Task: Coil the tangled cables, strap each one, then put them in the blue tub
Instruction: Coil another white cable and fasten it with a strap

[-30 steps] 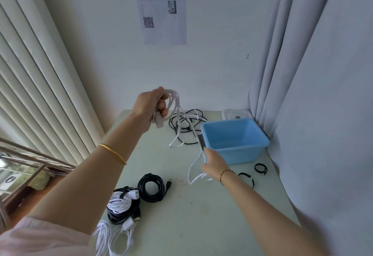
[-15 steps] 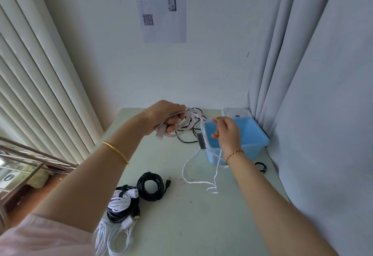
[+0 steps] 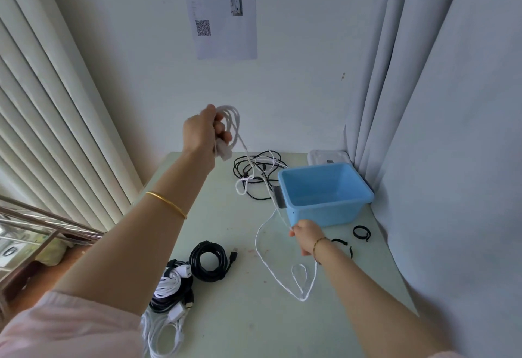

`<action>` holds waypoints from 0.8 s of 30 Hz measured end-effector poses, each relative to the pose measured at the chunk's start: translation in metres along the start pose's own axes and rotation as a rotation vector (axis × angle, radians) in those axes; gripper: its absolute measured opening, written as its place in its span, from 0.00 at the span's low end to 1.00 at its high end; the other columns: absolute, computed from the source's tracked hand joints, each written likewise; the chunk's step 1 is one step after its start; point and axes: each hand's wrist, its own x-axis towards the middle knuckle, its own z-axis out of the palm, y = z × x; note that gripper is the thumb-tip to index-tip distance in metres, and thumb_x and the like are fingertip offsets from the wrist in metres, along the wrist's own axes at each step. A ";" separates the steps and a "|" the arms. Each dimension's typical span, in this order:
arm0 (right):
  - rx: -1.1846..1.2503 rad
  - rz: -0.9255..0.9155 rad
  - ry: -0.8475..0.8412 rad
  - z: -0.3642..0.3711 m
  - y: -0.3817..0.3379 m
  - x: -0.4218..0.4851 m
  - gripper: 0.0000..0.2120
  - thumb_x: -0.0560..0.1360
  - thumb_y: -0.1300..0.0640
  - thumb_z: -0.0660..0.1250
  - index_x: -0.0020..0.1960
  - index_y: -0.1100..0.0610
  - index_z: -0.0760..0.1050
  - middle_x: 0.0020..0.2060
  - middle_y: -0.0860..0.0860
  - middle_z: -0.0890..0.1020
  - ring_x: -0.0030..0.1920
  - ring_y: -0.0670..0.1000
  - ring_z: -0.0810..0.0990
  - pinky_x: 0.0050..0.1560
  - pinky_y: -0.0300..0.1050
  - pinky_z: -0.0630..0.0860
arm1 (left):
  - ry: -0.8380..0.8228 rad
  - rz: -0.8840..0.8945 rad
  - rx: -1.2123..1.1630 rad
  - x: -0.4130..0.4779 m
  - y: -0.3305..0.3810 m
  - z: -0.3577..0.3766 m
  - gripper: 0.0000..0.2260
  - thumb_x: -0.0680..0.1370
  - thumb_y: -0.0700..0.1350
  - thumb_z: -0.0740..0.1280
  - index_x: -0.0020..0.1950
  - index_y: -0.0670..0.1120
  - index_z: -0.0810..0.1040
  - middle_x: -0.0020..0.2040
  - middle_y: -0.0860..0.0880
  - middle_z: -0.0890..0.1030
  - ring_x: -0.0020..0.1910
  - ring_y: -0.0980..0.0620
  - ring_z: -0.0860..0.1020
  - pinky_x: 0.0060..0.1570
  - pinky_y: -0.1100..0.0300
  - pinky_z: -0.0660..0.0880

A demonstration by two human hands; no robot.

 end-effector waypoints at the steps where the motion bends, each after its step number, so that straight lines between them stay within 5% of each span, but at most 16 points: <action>1: -0.170 0.025 -0.063 0.006 0.010 0.000 0.11 0.78 0.63 0.56 0.48 0.62 0.77 0.34 0.54 0.73 0.35 0.56 0.76 0.36 0.44 0.73 | 0.035 0.043 -0.018 -0.001 0.005 0.002 0.13 0.80 0.44 0.57 0.35 0.45 0.70 0.20 0.54 0.68 0.17 0.55 0.70 0.22 0.68 0.61; 4: -0.561 0.093 -0.095 0.018 0.040 0.000 0.09 0.77 0.64 0.57 0.48 0.61 0.76 0.45 0.55 0.80 0.56 0.58 0.79 0.49 0.46 0.74 | 0.075 0.161 -0.065 -0.002 0.024 0.000 0.13 0.80 0.42 0.56 0.35 0.44 0.70 0.25 0.50 0.68 0.17 0.54 0.69 0.19 0.69 0.62; 7: -0.590 0.092 0.000 0.009 0.027 -0.007 0.11 0.78 0.65 0.55 0.53 0.61 0.76 0.52 0.55 0.80 0.56 0.57 0.78 0.50 0.46 0.73 | 0.035 0.152 0.017 -0.002 0.021 -0.002 0.12 0.79 0.42 0.57 0.36 0.44 0.70 0.24 0.51 0.70 0.17 0.54 0.70 0.19 0.68 0.61; 11: -0.577 -0.052 0.123 -0.022 -0.023 -0.014 0.10 0.77 0.65 0.54 0.43 0.61 0.72 0.38 0.51 0.73 0.44 0.56 0.73 0.43 0.45 0.69 | -0.121 0.040 0.127 -0.006 0.001 0.002 0.12 0.79 0.43 0.59 0.36 0.44 0.72 0.22 0.52 0.70 0.18 0.53 0.70 0.21 0.67 0.64; 14: -0.171 -0.269 0.214 -0.043 -0.063 -0.028 0.12 0.76 0.65 0.58 0.35 0.60 0.71 0.33 0.56 0.74 0.41 0.60 0.72 0.39 0.47 0.70 | -0.254 0.013 0.229 -0.010 -0.007 0.006 0.12 0.79 0.44 0.60 0.36 0.45 0.73 0.23 0.51 0.71 0.19 0.52 0.70 0.25 0.65 0.65; 16: 0.284 -0.403 0.168 -0.051 -0.086 -0.042 0.12 0.78 0.60 0.60 0.46 0.70 0.75 0.44 0.66 0.78 0.49 0.64 0.76 0.54 0.55 0.73 | -0.328 0.003 0.269 -0.012 -0.010 0.010 0.11 0.79 0.45 0.60 0.37 0.45 0.73 0.23 0.51 0.71 0.20 0.51 0.70 0.28 0.62 0.64; 18: 0.440 -0.479 0.070 -0.050 -0.101 -0.053 0.16 0.78 0.57 0.61 0.52 0.73 0.71 0.49 0.69 0.77 0.53 0.64 0.76 0.60 0.59 0.70 | -0.379 -0.007 0.278 -0.016 -0.011 0.014 0.12 0.79 0.45 0.60 0.37 0.44 0.73 0.24 0.51 0.71 0.21 0.51 0.70 0.29 0.61 0.64; 21: 0.514 -0.548 -0.003 -0.044 -0.104 -0.056 0.08 0.80 0.58 0.60 0.47 0.60 0.76 0.38 0.57 0.82 0.39 0.48 0.81 0.52 0.49 0.75 | -0.422 -0.045 0.235 -0.020 -0.010 0.016 0.13 0.81 0.46 0.59 0.38 0.44 0.73 0.24 0.51 0.71 0.21 0.51 0.70 0.26 0.63 0.66; 24: 0.728 -0.502 -0.027 -0.040 -0.099 -0.054 0.12 0.81 0.58 0.57 0.45 0.59 0.76 0.27 0.50 0.75 0.27 0.46 0.74 0.40 0.48 0.79 | -0.473 -0.228 0.001 -0.021 -0.007 0.015 0.14 0.82 0.48 0.57 0.39 0.43 0.71 0.23 0.51 0.68 0.20 0.54 0.69 0.22 0.67 0.68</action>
